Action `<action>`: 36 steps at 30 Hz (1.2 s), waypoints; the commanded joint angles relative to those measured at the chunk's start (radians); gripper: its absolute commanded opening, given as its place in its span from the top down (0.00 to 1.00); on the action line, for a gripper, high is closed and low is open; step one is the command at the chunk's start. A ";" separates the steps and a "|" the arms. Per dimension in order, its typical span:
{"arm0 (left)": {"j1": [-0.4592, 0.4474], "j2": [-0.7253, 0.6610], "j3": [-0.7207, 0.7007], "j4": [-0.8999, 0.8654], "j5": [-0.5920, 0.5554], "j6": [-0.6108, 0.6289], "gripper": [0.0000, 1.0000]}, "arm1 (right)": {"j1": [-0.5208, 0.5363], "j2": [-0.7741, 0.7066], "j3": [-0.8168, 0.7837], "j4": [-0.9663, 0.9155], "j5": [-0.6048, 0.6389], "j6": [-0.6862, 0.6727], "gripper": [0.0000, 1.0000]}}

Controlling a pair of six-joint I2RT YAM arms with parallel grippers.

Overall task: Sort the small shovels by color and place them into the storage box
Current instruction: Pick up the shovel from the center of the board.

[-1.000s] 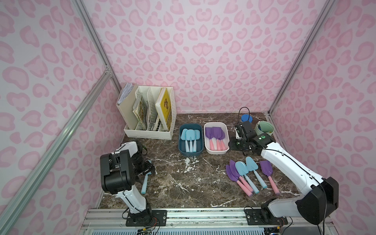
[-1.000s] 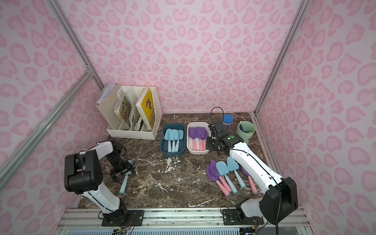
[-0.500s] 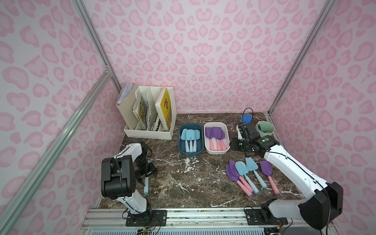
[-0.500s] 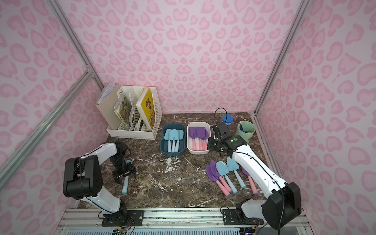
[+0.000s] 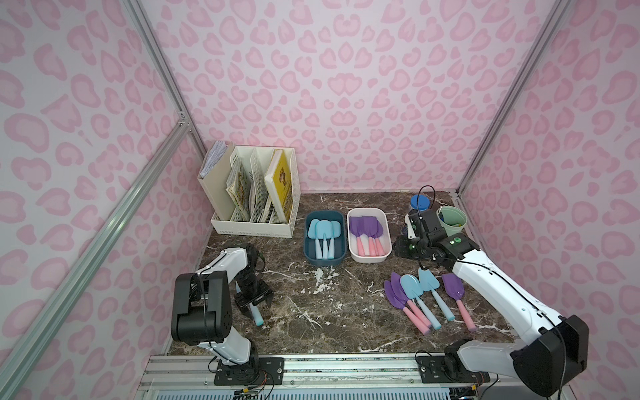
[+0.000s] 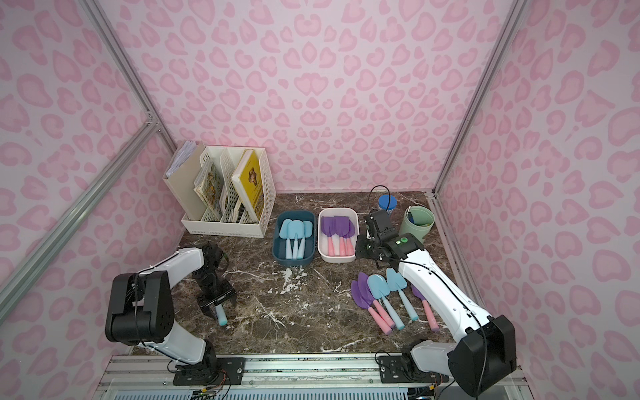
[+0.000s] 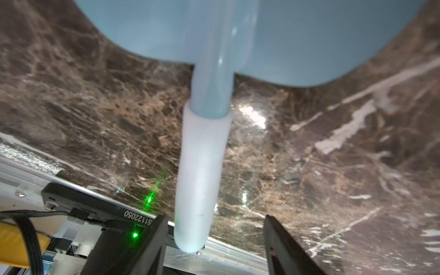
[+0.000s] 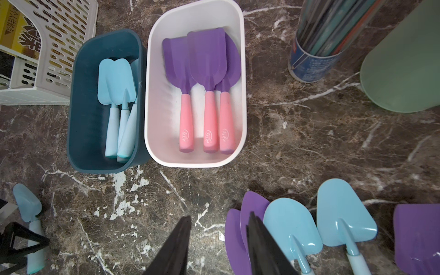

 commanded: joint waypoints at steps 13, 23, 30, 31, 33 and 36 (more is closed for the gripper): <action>-0.031 -0.066 -0.096 0.035 -0.056 -0.136 0.45 | -0.003 0.004 0.000 0.017 -0.014 -0.015 0.56; -0.032 -0.088 -0.134 0.080 -0.086 -0.171 0.50 | -0.003 0.009 -0.002 0.017 -0.018 -0.017 0.56; -0.031 -0.102 -0.120 0.107 -0.095 -0.161 0.65 | -0.003 0.015 0.009 0.009 -0.012 -0.019 0.56; -0.032 -0.096 -0.116 0.109 -0.094 -0.158 0.65 | -0.003 0.016 0.011 0.006 -0.013 -0.018 0.56; -0.032 -0.090 -0.108 0.109 -0.095 -0.155 0.68 | -0.003 0.017 0.014 0.005 -0.011 -0.018 0.56; -0.033 -0.102 -0.104 0.105 -0.093 -0.155 0.74 | -0.002 0.018 0.020 0.000 -0.011 -0.019 0.56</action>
